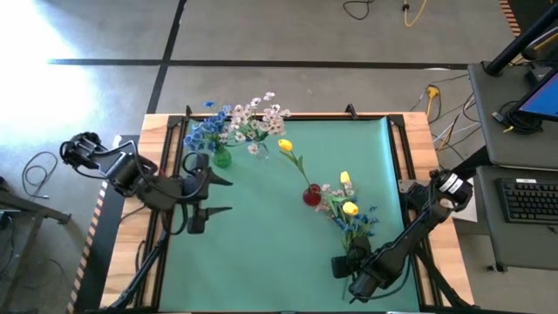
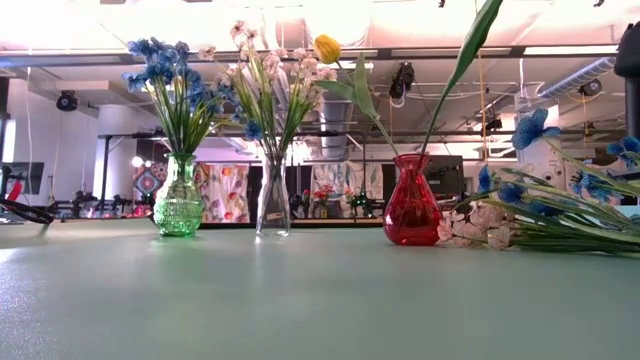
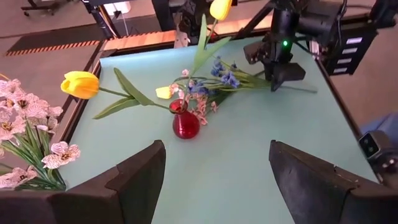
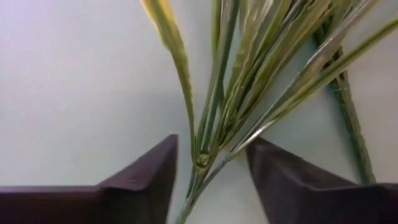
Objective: Sort flowers into vase by color
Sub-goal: Put the blue flowers into the green vase
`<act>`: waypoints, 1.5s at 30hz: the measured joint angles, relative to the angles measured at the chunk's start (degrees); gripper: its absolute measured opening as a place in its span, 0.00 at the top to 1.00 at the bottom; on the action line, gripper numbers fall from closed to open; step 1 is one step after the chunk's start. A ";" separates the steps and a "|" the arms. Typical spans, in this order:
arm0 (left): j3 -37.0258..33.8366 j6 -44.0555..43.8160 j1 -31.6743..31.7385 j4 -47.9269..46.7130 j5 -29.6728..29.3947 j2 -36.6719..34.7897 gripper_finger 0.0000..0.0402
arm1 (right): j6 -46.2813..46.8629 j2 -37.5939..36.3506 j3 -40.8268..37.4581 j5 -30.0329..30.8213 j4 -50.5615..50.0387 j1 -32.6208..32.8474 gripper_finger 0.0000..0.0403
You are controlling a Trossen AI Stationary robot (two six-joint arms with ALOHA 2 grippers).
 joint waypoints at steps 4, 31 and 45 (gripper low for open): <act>-0.02 1.07 0.00 -0.42 0.01 0.62 0.32 | -0.02 0.00 0.00 0.04 -0.10 -0.09 0.74; -0.04 1.18 0.00 -2.04 1.31 1.36 0.32 | 0.83 -3.69 12.63 -1.42 -18.43 2.39 0.96; -0.04 0.96 -0.02 -1.92 2.37 1.36 0.32 | -1.41 -7.06 25.64 -9.79 -34.66 5.67 0.96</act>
